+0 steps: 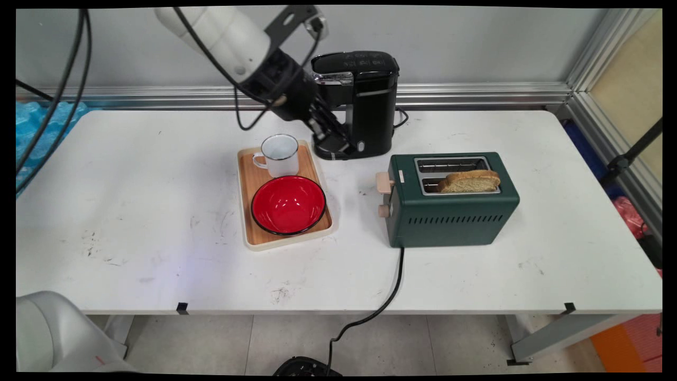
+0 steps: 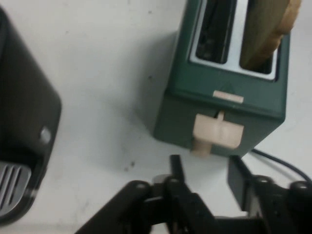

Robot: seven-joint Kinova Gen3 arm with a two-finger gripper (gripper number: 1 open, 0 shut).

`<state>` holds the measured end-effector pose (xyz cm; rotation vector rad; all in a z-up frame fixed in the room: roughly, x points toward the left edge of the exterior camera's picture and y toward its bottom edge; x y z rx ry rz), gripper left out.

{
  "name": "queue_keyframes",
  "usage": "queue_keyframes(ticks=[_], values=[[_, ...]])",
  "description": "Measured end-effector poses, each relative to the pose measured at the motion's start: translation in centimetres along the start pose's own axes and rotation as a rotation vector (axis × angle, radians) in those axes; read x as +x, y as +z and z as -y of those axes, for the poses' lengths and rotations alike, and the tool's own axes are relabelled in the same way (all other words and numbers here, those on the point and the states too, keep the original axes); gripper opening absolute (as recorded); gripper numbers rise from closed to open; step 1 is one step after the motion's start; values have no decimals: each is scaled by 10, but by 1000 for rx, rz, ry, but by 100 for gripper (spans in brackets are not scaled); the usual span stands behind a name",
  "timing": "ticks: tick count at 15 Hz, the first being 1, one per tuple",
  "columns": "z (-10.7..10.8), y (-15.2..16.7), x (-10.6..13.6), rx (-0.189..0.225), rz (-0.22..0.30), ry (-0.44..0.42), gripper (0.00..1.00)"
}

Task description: Press the toaster switch

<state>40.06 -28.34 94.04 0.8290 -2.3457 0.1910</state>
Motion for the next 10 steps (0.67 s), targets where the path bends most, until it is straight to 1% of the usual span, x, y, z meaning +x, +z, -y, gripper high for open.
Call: queue_keyframes(ticks=[5, 10], values=[[-8, 24, 12, -28, -27, 13, 0], [-15, 42, 16, -52, -38, 23, 0]])
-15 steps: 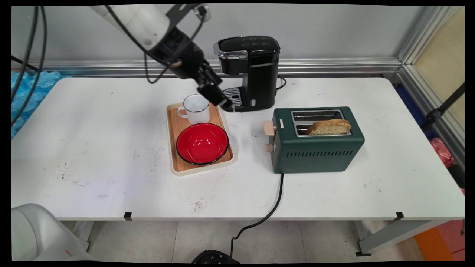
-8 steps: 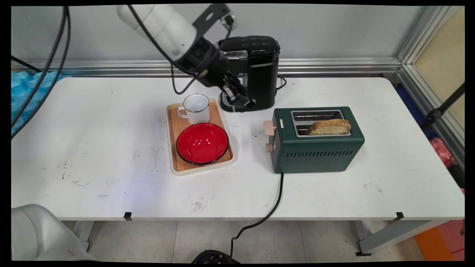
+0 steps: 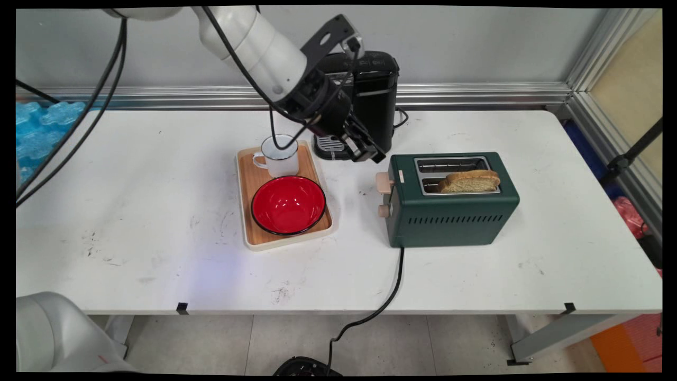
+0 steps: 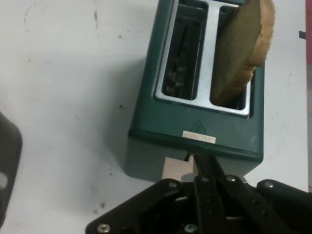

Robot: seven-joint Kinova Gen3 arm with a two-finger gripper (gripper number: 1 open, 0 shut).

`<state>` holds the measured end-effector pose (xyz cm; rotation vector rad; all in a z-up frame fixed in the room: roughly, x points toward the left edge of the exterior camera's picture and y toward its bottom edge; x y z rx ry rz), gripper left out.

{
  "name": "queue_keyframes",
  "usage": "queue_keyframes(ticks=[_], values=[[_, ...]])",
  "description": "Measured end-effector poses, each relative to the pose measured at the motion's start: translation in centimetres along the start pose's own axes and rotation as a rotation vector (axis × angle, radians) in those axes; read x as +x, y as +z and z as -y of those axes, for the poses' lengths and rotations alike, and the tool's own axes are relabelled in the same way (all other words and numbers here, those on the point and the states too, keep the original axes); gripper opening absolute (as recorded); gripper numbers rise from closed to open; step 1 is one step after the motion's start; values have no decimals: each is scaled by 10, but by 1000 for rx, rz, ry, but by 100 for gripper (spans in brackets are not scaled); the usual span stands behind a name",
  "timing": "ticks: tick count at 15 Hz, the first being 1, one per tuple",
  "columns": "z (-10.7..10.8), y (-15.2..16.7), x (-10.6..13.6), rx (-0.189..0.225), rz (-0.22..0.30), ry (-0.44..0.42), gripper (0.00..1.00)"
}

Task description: Press the toaster switch

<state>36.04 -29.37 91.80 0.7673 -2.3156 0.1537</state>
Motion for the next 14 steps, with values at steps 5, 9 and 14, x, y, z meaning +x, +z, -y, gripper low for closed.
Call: queue_keyframes(ticks=[5, 9, 14], values=[[-3, 16, -1, -15, -2, 9, 0], [-3, 25, -3, -18, -1, 13, 0], [0, 38, -7, -21, 11, 21, 0]])
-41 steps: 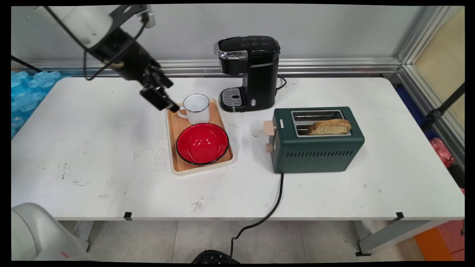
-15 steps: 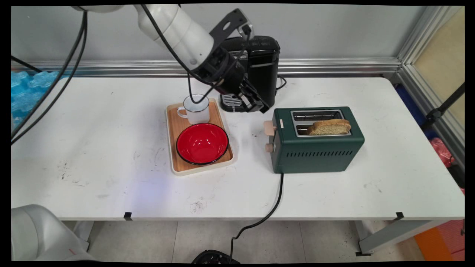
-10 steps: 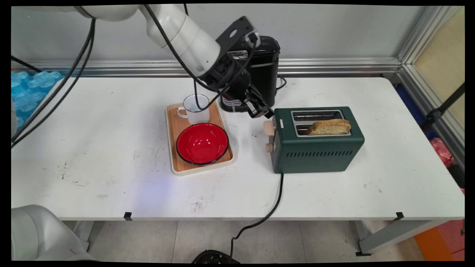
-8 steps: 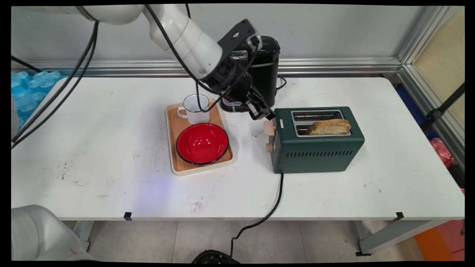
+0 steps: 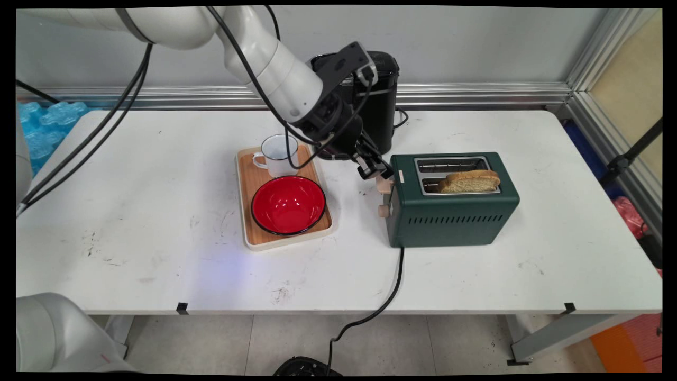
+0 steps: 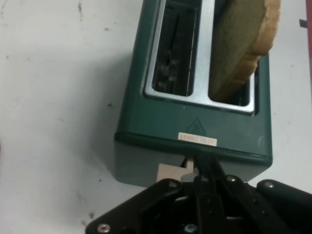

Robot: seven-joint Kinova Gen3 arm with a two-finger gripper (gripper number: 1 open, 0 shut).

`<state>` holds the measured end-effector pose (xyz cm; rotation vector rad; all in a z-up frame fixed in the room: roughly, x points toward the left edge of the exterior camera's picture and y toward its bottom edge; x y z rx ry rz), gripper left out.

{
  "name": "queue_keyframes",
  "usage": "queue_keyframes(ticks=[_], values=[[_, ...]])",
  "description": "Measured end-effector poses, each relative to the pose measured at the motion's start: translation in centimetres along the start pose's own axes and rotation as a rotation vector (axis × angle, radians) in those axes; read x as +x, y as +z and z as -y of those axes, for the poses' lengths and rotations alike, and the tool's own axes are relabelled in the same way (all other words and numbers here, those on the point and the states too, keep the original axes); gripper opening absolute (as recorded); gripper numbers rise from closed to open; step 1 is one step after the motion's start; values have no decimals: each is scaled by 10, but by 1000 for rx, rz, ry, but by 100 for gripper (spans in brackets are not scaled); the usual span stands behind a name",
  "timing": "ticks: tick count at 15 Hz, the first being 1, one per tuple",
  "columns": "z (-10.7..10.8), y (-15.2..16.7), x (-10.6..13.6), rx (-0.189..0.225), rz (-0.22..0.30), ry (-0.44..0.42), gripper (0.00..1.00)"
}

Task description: Press the toaster switch

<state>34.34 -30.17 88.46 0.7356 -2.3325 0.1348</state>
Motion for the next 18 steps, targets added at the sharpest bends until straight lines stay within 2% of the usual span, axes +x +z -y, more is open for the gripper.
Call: queue_keyframes(ticks=[10, 18], values=[[7, 25, -10, -6, 21, 14, 0], [7, 38, -29, -15, 55, 10, 0]])
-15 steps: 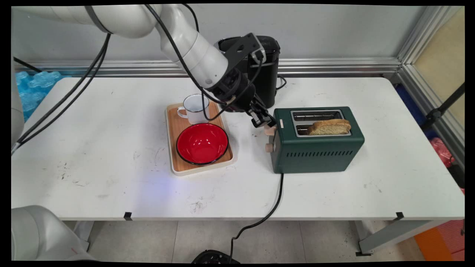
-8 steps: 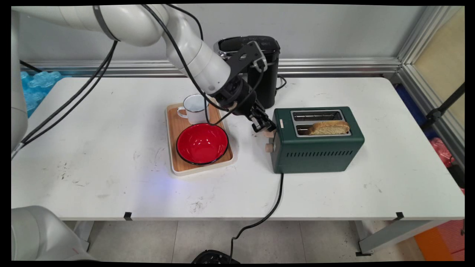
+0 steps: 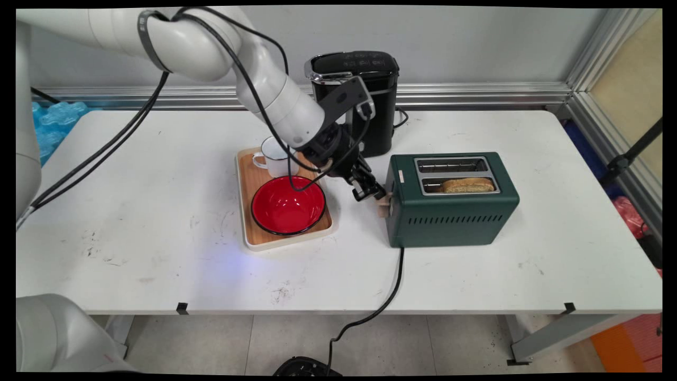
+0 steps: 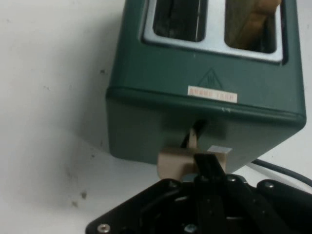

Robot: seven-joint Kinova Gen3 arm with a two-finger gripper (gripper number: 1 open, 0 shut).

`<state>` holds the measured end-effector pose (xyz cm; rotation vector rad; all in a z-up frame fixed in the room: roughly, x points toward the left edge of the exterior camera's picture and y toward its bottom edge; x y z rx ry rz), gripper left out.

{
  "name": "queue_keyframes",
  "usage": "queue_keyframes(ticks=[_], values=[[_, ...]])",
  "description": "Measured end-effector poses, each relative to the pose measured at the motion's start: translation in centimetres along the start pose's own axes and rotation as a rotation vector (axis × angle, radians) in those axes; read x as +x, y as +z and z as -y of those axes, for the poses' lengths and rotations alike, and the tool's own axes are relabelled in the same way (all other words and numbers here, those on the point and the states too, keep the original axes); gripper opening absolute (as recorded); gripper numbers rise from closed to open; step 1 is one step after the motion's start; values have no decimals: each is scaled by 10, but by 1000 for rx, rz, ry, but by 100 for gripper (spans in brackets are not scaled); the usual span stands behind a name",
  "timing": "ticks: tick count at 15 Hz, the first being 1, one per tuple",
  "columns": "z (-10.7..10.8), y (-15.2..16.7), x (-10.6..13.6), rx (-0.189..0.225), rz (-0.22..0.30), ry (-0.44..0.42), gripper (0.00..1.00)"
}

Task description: Press the toaster switch

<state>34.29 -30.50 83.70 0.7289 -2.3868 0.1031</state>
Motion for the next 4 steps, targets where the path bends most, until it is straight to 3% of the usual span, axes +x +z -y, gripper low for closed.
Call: queue_keyframes(ticks=[4], values=[[0, 6, -10, -1, 16, -8, 0]])
